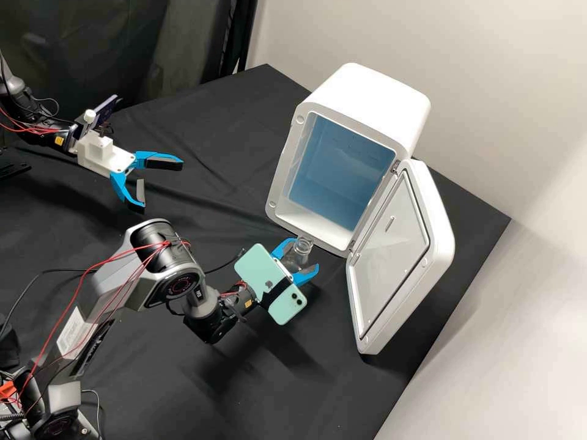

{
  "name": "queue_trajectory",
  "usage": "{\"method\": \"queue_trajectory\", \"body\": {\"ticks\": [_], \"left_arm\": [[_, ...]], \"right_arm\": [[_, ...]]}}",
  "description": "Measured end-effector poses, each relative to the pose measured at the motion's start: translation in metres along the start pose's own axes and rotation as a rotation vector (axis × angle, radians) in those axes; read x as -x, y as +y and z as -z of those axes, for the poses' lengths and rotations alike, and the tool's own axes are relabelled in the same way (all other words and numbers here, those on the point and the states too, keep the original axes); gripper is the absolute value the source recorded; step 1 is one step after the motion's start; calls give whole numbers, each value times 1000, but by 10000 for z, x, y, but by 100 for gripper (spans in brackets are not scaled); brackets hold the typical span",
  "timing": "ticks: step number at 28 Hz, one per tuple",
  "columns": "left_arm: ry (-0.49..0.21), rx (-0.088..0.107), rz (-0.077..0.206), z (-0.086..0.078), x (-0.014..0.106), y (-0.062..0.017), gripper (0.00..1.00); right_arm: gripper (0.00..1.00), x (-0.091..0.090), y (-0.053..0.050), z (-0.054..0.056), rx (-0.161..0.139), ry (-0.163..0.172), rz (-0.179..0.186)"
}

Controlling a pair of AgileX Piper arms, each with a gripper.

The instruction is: Place the flask in the incubator

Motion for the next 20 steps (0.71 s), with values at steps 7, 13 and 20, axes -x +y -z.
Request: {"method": "queue_trajectory", "body": {"ticks": [7, 13, 20], "left_arm": [[0, 0, 0, 0, 0, 0, 100], [2, 0, -1, 5, 1, 1, 100], [6, -3, -7, 12, 2, 26, 100]], "right_arm": [[0, -170, -48, 146, 11, 35, 21], [0, -286, -83, 185, 20, 38, 37], [0, -421, -58, 185, 29, 38, 32]]}}
